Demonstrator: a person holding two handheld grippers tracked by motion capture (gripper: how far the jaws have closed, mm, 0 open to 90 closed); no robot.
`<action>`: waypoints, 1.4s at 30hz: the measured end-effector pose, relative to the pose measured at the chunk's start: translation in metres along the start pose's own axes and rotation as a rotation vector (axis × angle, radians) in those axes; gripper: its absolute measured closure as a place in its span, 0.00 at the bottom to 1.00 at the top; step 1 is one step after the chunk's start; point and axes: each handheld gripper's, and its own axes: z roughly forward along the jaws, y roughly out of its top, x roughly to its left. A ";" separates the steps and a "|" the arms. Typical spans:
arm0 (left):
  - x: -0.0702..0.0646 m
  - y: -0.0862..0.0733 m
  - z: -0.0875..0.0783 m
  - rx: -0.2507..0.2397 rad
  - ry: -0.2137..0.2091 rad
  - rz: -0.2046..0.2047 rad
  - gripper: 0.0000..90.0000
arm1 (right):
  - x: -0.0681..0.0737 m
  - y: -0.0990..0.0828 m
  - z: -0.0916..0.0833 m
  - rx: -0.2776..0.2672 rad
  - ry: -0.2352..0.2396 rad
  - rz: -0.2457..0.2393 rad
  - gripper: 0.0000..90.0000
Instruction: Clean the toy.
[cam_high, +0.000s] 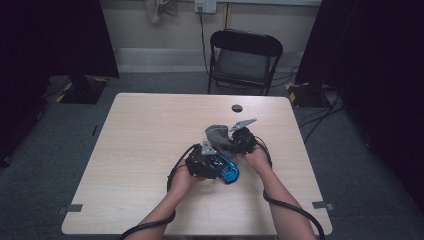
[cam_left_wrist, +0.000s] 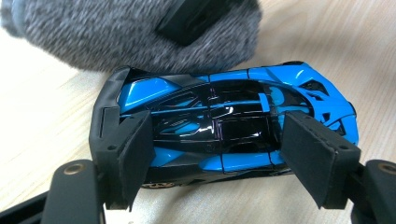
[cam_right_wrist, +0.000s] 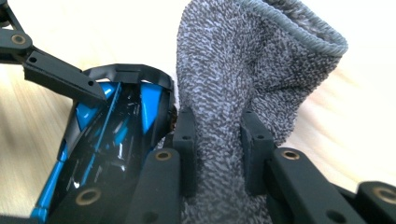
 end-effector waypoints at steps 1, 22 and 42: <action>0.000 0.000 0.000 -0.003 0.000 0.000 0.29 | 0.001 0.000 0.003 0.003 0.004 0.000 0.81; 0.003 0.000 0.000 0.004 -0.005 0.004 0.29 | -0.001 -0.009 0.005 0.016 0.044 0.015 0.81; 0.003 0.000 0.000 0.004 -0.004 0.005 0.29 | -0.002 -0.024 -0.011 0.020 0.067 0.003 0.81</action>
